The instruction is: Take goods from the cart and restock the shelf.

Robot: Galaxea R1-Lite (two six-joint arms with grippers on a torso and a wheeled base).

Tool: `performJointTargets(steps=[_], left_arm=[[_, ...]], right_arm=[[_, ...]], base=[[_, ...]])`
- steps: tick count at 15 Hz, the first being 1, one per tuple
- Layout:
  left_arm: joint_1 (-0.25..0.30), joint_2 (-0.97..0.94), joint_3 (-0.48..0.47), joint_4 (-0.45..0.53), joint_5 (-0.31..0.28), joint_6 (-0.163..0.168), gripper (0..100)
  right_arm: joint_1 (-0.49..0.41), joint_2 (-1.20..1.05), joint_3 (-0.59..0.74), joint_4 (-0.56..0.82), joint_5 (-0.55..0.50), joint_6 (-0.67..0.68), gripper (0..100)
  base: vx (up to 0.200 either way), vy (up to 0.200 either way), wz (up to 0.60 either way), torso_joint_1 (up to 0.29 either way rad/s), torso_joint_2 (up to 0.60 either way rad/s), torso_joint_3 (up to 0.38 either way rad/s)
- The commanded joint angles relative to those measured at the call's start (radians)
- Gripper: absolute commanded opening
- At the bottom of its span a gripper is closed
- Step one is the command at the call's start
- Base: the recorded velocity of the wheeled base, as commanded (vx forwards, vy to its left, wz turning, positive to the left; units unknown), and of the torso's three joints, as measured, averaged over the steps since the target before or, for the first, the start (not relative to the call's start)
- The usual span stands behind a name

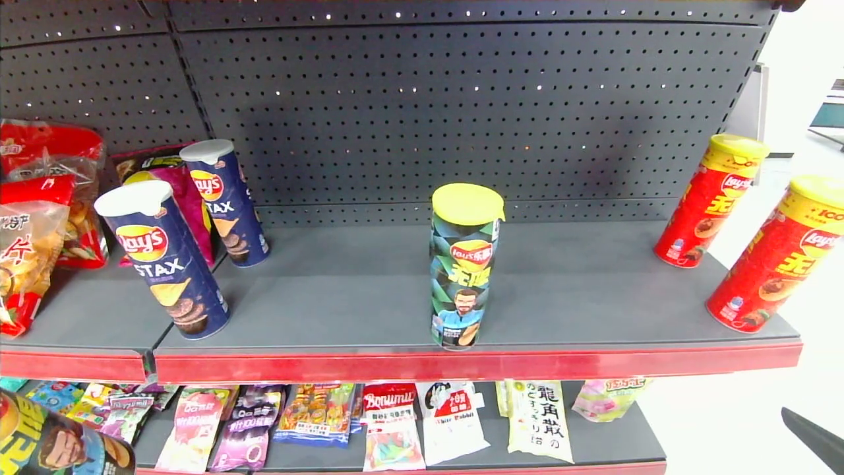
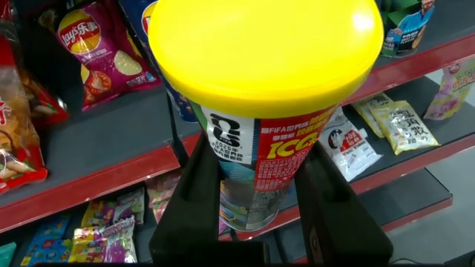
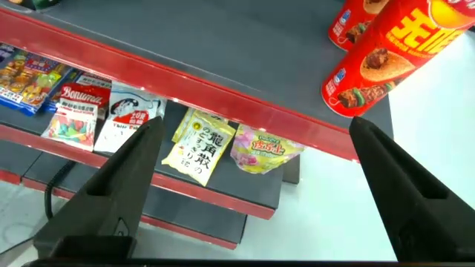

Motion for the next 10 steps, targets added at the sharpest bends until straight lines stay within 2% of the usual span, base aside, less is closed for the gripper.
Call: performJointTargets(steps=[1,10], left_arm=[[-0.001,0.006,0.003,0.0,0.0,0.0,0],[-0.001,0.014,0.008,-0.006,0.0,0.0,0]], right_arm=[[0.0,0.001,0.006,-0.001,0.0,-0.001,100],[0.002,0.002,0.017,-0.001,0.007,-0.002,100]], base=[[0.0,0.0,0.0,0.0,0.0,0.0],[0.0,0.0,0.0,0.0,0.0,0.0]])
